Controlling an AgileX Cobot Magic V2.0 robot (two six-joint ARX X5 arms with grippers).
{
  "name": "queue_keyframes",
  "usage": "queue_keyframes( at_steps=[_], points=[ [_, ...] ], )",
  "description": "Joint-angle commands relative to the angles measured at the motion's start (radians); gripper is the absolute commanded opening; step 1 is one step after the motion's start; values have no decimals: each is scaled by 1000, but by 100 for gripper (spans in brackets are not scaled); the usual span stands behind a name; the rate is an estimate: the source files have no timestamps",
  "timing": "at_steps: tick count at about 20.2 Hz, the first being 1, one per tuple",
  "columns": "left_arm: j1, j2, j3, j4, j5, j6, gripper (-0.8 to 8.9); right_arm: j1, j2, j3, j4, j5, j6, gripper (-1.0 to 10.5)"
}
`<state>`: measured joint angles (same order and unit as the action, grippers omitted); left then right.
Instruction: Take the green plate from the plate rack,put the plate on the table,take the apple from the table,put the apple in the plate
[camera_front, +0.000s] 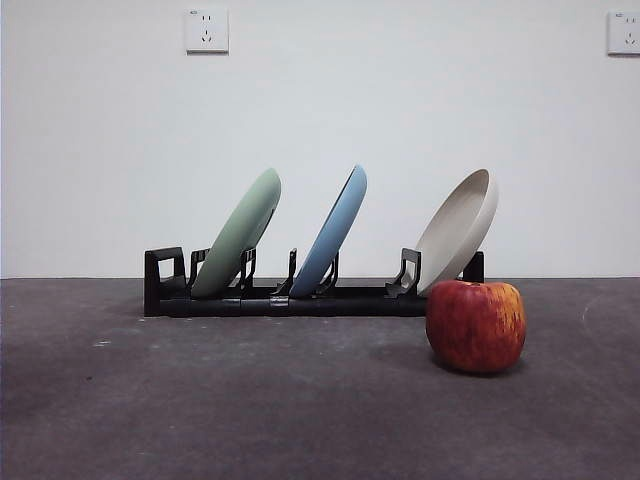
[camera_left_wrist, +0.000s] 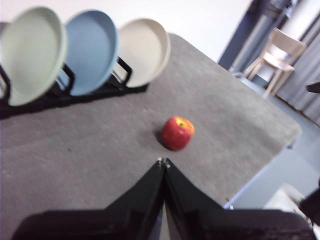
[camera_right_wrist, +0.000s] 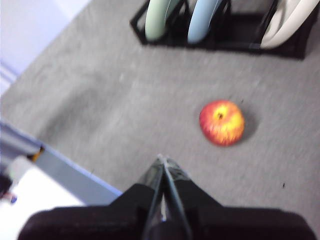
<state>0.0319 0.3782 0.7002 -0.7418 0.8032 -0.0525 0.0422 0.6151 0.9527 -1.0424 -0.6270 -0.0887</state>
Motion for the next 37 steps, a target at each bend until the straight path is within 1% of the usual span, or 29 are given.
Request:
queue_keyframes(
  at_steps=[1,2,3,4,5,6,7,17,19,22,23,27,29,32,37],
  points=[
    [3,2,13,-24,7,53,-3,11,12,4,-19,0,-55,14],
    [3,2,14,-23,2,53,5,11,14,4,-19,6,-50,51],
    [3,2,15,-24,-8,49,29,11,14,4,-19,6,-38,133],
    [3,2,17,-26,-27,33,161,11,15,4,-19,6,-31,306],
    [3,2,21,-32,-51,15,379,11,15,4,-20,6,-31,506],
    [3,3,22,-38,-68,6,596,11,15,4,-21,6,-25,665],
    [3,3,22,-43,-69,3,687,11,15,4,-21,5,-13,701],
    [3,40,22,-25,-71,3,687,11,26,4,-22,5,-8,696],
    [3,64,22,16,-71,-2,687,11,26,4,-22,5,-6,696],
    [-3,126,34,149,-70,-53,687,11,27,4,-22,5,-6,692],
    [-11,154,43,189,-70,-54,687,11,29,4,-21,5,-6,692],
    [-79,338,124,356,-107,-56,687,11,44,4,-21,5,-6,692],
    [-136,470,188,414,-158,-50,687,11,53,4,-22,5,-6,692],
    [-212,691,321,434,-270,7,687,11,62,4,-21,5,-6,692],
    [-296,1014,531,436,-405,88,687,11,80,4,-21,5,-6,692]
  ],
)
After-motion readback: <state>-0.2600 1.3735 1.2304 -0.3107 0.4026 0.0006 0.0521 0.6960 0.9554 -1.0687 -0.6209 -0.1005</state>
